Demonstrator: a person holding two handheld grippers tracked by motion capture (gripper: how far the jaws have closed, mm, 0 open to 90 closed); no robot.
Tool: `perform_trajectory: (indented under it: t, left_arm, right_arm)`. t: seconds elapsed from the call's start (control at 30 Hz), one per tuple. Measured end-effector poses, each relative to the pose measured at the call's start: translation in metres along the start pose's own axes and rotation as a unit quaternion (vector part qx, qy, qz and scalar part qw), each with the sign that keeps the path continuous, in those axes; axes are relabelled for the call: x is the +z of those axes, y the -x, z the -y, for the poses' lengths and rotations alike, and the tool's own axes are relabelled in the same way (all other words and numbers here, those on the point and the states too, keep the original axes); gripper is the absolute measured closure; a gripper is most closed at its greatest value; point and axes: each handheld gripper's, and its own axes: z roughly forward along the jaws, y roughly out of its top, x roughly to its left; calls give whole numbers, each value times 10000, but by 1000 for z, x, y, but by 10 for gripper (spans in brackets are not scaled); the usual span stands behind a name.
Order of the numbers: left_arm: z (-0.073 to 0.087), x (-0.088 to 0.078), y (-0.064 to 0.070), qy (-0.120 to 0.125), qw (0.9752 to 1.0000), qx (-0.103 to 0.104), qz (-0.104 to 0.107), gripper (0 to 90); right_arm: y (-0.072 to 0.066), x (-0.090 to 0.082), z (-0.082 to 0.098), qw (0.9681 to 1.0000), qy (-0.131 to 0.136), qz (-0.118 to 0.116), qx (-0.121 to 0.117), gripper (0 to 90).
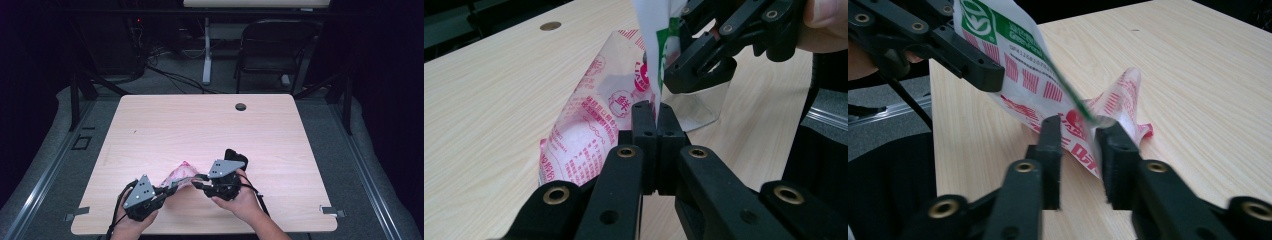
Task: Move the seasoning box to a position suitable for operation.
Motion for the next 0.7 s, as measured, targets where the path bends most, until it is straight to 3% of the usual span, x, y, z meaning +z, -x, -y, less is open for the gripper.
perform_trajectory:
  t: [0.03,0.27,0.53,0.7]
  left_arm:
    - [0,1,0,7,10000,-7,8,900]
    - [-2,2,0,29,10000,-15,9,900]
    - [-3,1,0,99,9999,-77,60,898]
    - [-1,0,-1,79,9999,-79,7,841]
  right_arm:
    - [0,-1,0,10000,6,4,4,818]
    - [-1,-2,-1,9999,-43,10,-155,900]
    - [-4,-4,-4,9994,17,165,-303,900]
    - [-5,-4,-4,9993,15,174,-319,900]
